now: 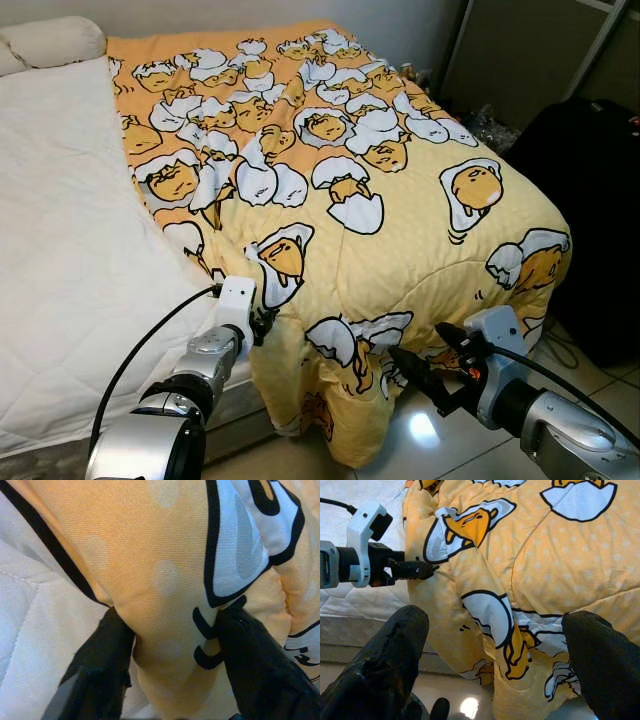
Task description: Clean up the room
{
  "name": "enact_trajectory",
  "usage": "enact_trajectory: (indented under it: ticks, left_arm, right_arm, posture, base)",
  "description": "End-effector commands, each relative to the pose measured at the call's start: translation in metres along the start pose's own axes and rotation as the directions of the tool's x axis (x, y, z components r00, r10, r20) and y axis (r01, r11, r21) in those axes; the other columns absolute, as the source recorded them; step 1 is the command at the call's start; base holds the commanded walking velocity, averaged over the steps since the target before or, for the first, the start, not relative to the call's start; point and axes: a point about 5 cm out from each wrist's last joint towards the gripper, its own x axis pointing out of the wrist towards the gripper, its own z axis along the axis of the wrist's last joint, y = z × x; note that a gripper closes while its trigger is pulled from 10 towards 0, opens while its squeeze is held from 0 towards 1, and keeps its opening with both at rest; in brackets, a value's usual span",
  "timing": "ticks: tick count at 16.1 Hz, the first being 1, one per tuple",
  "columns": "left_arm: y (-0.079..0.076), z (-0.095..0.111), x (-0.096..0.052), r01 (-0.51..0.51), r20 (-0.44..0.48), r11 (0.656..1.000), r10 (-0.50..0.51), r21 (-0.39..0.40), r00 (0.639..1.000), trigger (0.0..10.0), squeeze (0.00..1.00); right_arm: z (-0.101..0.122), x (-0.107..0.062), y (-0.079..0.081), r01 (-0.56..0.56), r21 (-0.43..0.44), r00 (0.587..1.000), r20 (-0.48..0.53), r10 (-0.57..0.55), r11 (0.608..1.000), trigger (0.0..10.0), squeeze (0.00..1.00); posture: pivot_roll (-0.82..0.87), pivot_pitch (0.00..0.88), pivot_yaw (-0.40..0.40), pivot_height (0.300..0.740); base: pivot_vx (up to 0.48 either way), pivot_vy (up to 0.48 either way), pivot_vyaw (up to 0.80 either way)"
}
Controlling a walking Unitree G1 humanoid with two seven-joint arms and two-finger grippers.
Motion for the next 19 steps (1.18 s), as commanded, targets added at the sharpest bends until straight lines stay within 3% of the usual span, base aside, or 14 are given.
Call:
enact_trajectory:
  ticks: [1, 11, 13, 15, 18, 19]
  left_arm:
    - [-0.001, 0.006, 0.001, -0.008, 0.011, 1.0, 0.008, 0.005, 1.0, 0.0, 0.0]
    - [0.006, 0.002, -0.001, -0.039, 0.001, 0.999, 0.039, 0.035, 0.999, 0.0, 0.0]
    - [0.009, 0.003, -0.001, -0.046, 0.006, 0.998, 0.046, 0.038, 0.999, 0.0, 0.0]
    - [0.015, -0.002, -0.003, -0.029, -0.032, 0.993, 0.033, 0.114, 0.999, 0.0, 0.0]
    - [0.024, -0.002, -0.005, -0.044, -0.03, 0.992, 0.048, 0.121, 0.998, 0.0, 0.0]
    - [0.031, -0.002, -0.007, -0.067, -0.044, 0.981, 0.076, 0.18, 0.996, 0.0, 0.0]
  right_arm:
    - [0.003, -0.002, 0.001, 0.008, -0.018, 1.0, -0.002, -0.008, 1.0, 10.0, 0.0]
    - [0.003, 0.003, 0.006, -0.025, -0.01, 1.0, 0.001, 0.025, 1.0, 10.0, 0.0]
    - [0.004, 0.002, 0.011, -0.103, -0.016, 0.995, -0.009, 0.103, 0.995, 10.0, 0.0]
    - [0.003, -0.011, 0.023, -0.305, 0.041, 0.948, -0.078, 0.307, 0.952, 10.0, 0.0]
    - [0.004, -0.015, 0.024, -0.354, 0.046, 0.928, -0.104, 0.357, 0.934, 10.0, 0.0]
    - [0.003, -0.015, 0.022, -0.347, 0.036, 0.93, -0.112, 0.349, 0.937, 10.0, 0.0]
  posture:
    - [-0.29, 0.047, -0.003, 0.74]
    - [-0.27, 0.034, -0.006, 0.74]
    - [-0.26, 0.027, 0.002, 0.74]
    - [-0.23, 0.011, 0.025, 0.74]
    - [-0.22, 0.0, 0.036, 0.74]
    - [-0.22, 0.0, 0.043, 0.74]
  base:
    - [0.0, 0.0, 0.0]
    - [0.0, 0.0, 0.0]
    - [0.0, 0.0, 0.0]
    - [0.0, 0.0, 0.0]
    - [0.0, 0.0, 0.0]
    - [0.0, 0.0, 0.0]
